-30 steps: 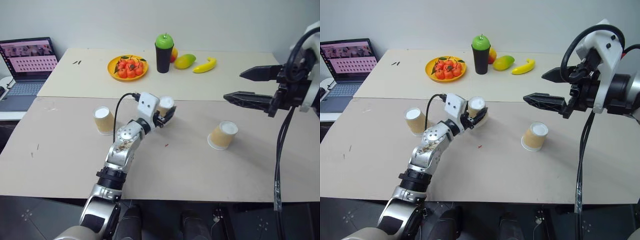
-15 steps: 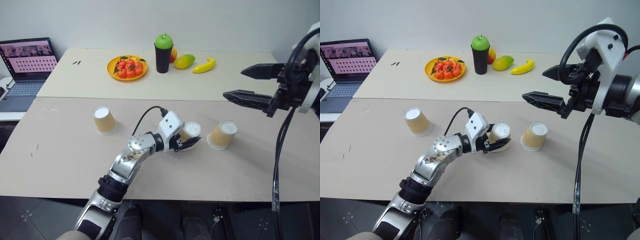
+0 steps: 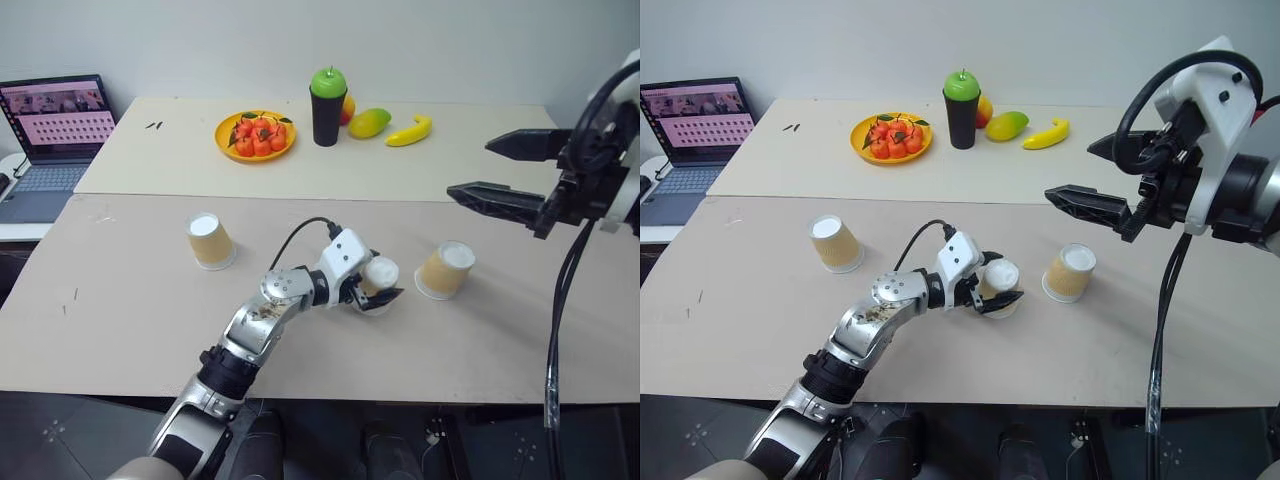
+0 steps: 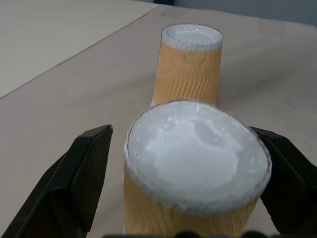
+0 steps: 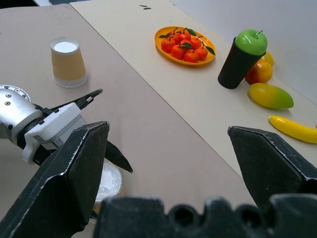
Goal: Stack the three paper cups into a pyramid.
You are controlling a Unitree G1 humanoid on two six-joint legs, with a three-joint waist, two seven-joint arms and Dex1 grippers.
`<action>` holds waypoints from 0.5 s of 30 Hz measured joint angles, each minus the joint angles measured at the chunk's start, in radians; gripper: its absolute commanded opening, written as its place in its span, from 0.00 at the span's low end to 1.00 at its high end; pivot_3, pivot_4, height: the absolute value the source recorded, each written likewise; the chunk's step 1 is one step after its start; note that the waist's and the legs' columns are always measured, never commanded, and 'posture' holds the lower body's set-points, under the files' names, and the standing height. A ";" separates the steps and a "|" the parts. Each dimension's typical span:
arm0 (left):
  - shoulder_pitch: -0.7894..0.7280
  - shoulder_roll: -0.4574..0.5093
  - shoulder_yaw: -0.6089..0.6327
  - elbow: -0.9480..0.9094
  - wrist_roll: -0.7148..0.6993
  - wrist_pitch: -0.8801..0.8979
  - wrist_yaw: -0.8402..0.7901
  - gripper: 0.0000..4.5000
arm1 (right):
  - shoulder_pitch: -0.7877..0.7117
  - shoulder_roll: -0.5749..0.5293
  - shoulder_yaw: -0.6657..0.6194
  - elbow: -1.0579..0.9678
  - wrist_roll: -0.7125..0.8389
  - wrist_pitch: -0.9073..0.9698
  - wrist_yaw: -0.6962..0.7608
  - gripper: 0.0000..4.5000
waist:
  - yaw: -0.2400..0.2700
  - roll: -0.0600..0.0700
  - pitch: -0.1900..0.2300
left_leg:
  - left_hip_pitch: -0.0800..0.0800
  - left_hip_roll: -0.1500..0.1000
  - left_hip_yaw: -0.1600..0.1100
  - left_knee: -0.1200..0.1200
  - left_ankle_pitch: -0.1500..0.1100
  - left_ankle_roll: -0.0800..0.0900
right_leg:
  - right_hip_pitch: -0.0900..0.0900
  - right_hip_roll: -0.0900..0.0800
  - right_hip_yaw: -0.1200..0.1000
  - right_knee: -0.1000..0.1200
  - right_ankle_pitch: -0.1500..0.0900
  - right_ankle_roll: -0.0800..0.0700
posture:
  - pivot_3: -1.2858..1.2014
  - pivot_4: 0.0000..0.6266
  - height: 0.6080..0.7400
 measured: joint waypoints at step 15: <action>-0.289 -0.089 0.312 -0.074 -0.237 0.204 0.143 0.97 | 0.029 -0.007 0.003 0.006 -0.011 -0.023 0.013 1.00 | -0.003 0.000 0.000 | 0.000 0.000 0.000 0.001 0.000 0.000 | 0.000 0.000 0.000 0.000 0.000 0.000 | 0.52 0.24 0.96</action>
